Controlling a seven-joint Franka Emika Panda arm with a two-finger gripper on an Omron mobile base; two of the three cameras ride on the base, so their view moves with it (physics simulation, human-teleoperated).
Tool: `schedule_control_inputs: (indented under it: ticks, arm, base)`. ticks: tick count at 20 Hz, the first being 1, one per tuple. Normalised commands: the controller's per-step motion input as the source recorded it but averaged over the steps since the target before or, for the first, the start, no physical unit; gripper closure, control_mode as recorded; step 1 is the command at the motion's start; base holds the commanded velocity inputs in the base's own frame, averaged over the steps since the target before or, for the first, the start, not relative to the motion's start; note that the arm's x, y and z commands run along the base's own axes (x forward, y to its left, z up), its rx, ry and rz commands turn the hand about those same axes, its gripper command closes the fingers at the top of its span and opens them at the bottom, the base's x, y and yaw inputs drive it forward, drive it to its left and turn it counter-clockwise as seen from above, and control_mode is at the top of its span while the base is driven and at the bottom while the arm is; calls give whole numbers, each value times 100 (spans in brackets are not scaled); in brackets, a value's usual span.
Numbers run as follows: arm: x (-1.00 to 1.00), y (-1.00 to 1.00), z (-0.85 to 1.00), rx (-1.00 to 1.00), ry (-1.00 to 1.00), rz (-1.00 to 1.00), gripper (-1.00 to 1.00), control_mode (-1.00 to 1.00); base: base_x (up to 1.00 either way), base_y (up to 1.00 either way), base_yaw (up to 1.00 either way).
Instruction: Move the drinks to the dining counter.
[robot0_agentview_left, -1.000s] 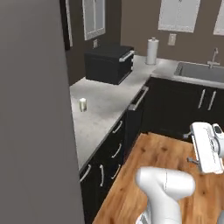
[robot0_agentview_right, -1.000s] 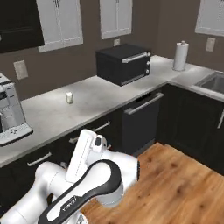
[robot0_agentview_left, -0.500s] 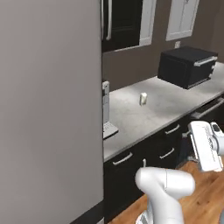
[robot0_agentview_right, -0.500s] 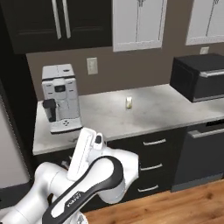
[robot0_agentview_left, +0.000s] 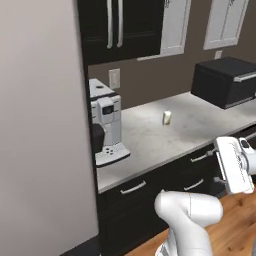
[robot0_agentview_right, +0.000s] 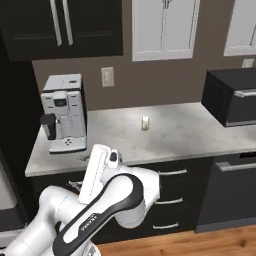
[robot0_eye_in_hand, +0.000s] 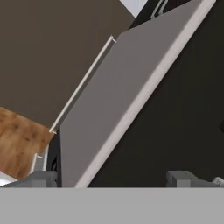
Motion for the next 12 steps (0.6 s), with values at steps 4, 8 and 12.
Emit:
schedule_control_inputs:
  ticks: [4,8,12]
  arm:
    - [0,0,0,0,0,0,-100,100]
    - [0,0,0,0,0,0,-100,100]
    - [0,0,0,0,0,0,-100,100]
  base:
    - [0,-74,6]
    - [1,-57,4]
    - [20,-11,10]
